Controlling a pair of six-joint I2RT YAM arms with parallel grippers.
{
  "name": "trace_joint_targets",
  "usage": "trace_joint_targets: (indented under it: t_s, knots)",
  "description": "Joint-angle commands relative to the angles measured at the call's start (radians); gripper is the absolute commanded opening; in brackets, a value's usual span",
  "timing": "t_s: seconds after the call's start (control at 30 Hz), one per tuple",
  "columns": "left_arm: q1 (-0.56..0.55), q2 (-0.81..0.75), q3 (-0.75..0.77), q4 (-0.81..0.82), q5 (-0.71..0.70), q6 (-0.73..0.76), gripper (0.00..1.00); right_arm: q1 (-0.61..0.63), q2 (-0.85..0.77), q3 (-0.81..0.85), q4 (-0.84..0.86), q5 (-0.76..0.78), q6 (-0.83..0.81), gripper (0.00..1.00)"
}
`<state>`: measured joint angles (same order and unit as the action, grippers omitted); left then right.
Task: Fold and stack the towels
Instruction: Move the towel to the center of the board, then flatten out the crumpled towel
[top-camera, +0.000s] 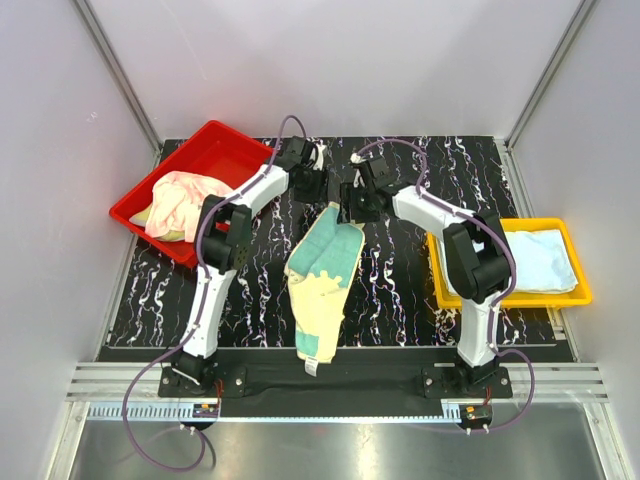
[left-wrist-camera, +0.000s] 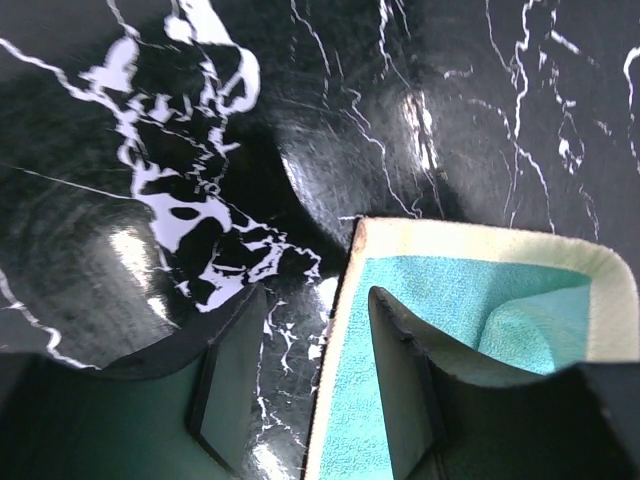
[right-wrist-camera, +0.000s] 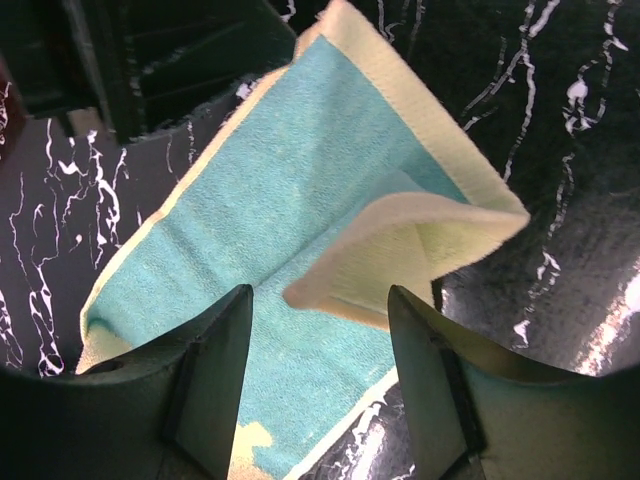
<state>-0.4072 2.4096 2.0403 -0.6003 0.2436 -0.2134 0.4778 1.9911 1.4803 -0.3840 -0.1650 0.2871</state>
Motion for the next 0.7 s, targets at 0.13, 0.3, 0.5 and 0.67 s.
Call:
trace_joint_targets:
  t_s: [0.13, 0.3, 0.5, 0.67]
  knots:
    - [-0.019, 0.022, 0.011, 0.05, 0.077, 0.023, 0.51, 0.054, -0.075, -0.019, 0.074, 0.077, -0.042, 0.66]
    - [-0.033, 0.08, 0.08, 0.005, 0.05, 0.009, 0.51, 0.059, -0.014, 0.043, 0.004, 0.244, -0.086, 0.58]
    - [-0.05, 0.105, 0.106, 0.028, 0.057, -0.017, 0.52, 0.059, -0.055, -0.046, 0.048, 0.367, -0.121, 0.06]
    - [-0.076, 0.141, 0.156, -0.055, -0.026, -0.029, 0.47, 0.059, -0.094, -0.127, 0.089, 0.354, -0.097, 0.0]
